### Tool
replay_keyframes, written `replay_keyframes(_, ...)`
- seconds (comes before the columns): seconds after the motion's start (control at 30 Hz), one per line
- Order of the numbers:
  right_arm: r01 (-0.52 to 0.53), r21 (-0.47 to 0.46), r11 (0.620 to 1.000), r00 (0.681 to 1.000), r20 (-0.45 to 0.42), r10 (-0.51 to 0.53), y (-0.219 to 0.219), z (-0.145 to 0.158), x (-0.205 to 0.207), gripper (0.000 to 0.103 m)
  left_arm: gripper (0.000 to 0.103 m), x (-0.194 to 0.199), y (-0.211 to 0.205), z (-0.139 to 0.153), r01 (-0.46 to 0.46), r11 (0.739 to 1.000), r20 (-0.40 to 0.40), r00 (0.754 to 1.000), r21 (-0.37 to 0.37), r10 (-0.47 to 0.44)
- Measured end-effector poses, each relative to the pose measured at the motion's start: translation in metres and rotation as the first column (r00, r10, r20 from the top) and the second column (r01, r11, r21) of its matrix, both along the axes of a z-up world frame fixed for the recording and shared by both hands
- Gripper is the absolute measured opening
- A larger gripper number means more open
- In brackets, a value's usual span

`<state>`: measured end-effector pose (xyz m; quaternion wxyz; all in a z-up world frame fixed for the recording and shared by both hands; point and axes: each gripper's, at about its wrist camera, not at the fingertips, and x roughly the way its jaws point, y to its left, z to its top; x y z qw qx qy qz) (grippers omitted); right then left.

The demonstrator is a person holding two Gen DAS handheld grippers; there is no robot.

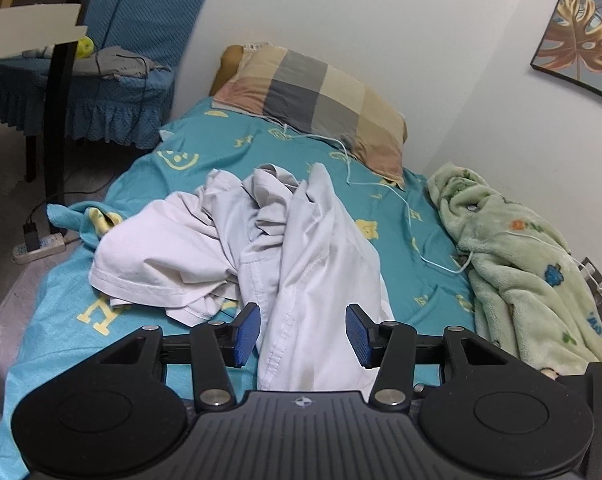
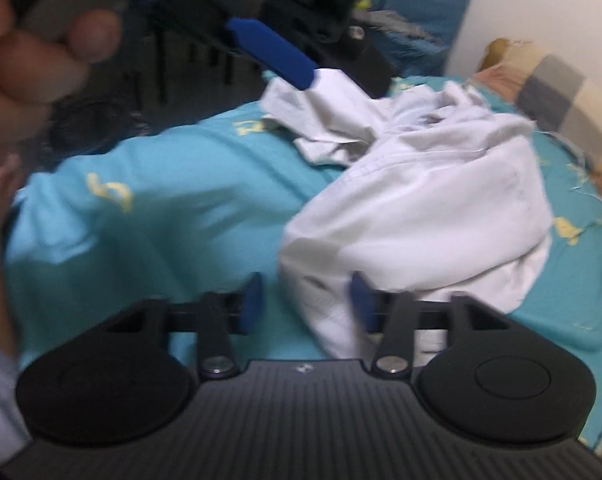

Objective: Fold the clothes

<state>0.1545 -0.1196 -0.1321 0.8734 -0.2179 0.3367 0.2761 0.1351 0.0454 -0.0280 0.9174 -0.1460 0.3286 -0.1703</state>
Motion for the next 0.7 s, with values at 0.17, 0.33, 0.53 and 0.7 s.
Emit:
replay_keyframes(0.17, 0.264, 0.221, 0.939, 0.96, 0.029, -0.277, -0.053, 0.042, 0.012, 0.011, 0.05, -0.007, 0.008, 0.005, -0.045, 0.999, 0.023, 0.999, -0.014, 0.045)
replay_keyframes(0.33, 0.611, 0.437, 0.66, 0.765, -0.11, -0.635, -0.154, 0.065, 0.018, 0.011, 0.05, -0.013, 0.002, 0.006, -0.022, 1.0, 0.051, 0.998, -0.004, 0.022)
replay_keyframes(0.53, 0.904, 0.3, 0.305, 0.424, -0.528, -0.736, -0.227, -0.003, 0.026, 0.013, 0.05, -0.017, -0.019, -0.003, 0.042, 0.996, 0.049, 0.998, 0.074, -0.046)
replay_keyframes(0.7, 0.899, 0.303, 0.317, 0.435, -0.521, -0.735, -0.216, 0.004, 0.015, 0.016, 0.05, -0.023, -0.035, -0.015, 0.087, 0.986, 0.027, 0.995, 0.144, -0.092)
